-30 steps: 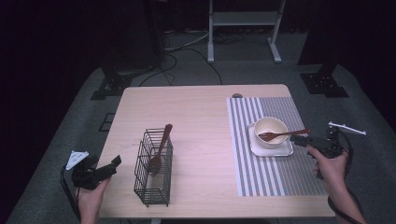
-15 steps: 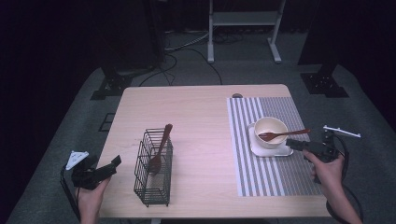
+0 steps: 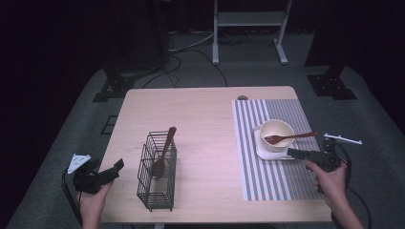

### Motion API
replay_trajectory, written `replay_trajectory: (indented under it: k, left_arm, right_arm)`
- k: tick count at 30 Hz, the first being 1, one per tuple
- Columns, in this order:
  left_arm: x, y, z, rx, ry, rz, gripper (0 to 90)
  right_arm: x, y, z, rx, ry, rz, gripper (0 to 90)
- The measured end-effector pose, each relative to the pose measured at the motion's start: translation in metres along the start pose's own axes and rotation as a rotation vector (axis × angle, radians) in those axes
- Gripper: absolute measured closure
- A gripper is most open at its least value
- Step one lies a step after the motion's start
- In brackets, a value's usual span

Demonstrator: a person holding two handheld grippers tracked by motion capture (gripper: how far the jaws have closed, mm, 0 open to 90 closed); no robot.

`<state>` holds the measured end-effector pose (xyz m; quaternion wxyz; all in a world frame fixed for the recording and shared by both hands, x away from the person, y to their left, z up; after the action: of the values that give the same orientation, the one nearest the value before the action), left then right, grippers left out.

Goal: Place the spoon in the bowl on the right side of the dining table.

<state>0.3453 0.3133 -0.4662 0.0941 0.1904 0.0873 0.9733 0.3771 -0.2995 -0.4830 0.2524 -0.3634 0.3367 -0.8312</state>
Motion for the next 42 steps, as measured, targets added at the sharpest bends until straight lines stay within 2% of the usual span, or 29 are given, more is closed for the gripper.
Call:
replay_trajectory:
  k: [15,22,42]
  left_arm:
    - [0.000,0.000,0.000,0.000,0.001,0.000,2.4]
    - [0.000,0.000,0.000,0.000,-0.001,0.000,2.4]
    - [0.000,0.001,0.000,-0.004,-0.003,-0.001,2.5]
  right_arm:
    - [-0.003,-0.005,-0.018,0.017,-0.024,0.022,49.3]
    - [-0.005,-0.014,-0.030,0.038,-0.044,0.041,49.2]
    - [-0.014,-0.021,-0.058,0.083,-0.088,0.042,47.7]
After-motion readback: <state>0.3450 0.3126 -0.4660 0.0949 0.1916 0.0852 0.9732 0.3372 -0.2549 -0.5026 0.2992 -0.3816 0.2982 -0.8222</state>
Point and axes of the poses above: each handheld gripper's, and its own axes: x roughly backward along the jaws, z roughly out of its top, y roughly to its right, the point moved 9 cm from there along -x, roughly forward along the jaws, and after that the axes turned 6 degrees about y, right-handed, at the moved point
